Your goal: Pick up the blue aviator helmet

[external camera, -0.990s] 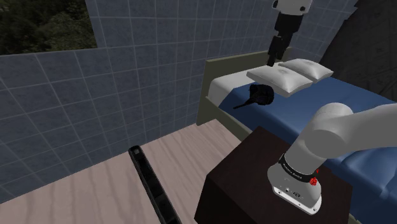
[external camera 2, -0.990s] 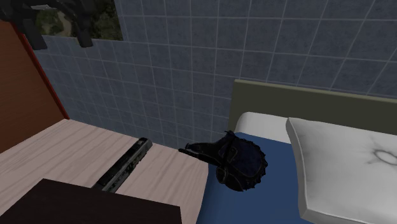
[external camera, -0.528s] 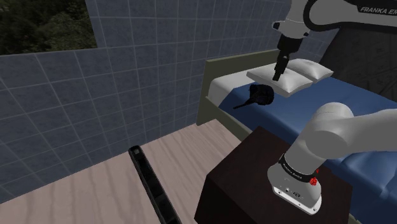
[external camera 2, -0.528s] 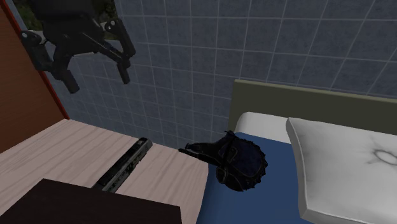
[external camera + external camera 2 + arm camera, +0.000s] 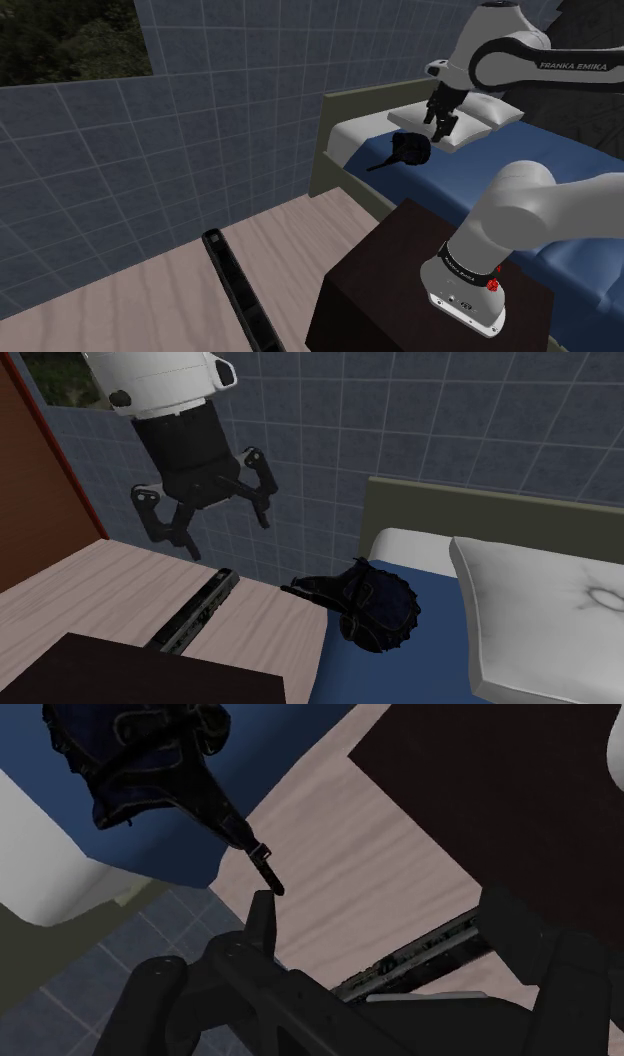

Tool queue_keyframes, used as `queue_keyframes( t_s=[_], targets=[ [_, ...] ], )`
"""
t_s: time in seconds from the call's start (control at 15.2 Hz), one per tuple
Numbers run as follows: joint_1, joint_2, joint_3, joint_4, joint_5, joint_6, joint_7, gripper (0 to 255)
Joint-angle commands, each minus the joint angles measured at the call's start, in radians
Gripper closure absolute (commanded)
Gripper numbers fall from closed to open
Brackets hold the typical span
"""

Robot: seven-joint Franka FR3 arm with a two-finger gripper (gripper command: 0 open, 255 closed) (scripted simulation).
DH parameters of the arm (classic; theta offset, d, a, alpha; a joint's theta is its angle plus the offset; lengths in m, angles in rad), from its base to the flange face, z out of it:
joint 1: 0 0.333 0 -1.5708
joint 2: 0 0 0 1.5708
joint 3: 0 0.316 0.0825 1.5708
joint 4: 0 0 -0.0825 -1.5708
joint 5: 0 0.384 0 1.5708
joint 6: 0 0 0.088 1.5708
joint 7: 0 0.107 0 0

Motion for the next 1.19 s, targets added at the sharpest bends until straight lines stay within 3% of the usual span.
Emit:
queue_keyframes(
  t_s=[0.0, 0.4, 0.59, 0.79, 1.12],
  targets=[
    [0.014, 0.032, -0.083, -0.011, -0.070, 0.083, -0.099, 0],
    [0.112, 0.183, -0.355, 0.013, -0.238, 0.335, -0.367, 0],
    [0.214, 0.280, -0.512, 0.057, -0.290, 0.465, -0.500, 0],
    [0.347, 0.363, -0.675, 0.111, -0.313, 0.577, -0.623, 0],
    [0.400, 0.426, -0.767, 0.094, -0.346, 0.669, -0.603, 0]
  ],
)
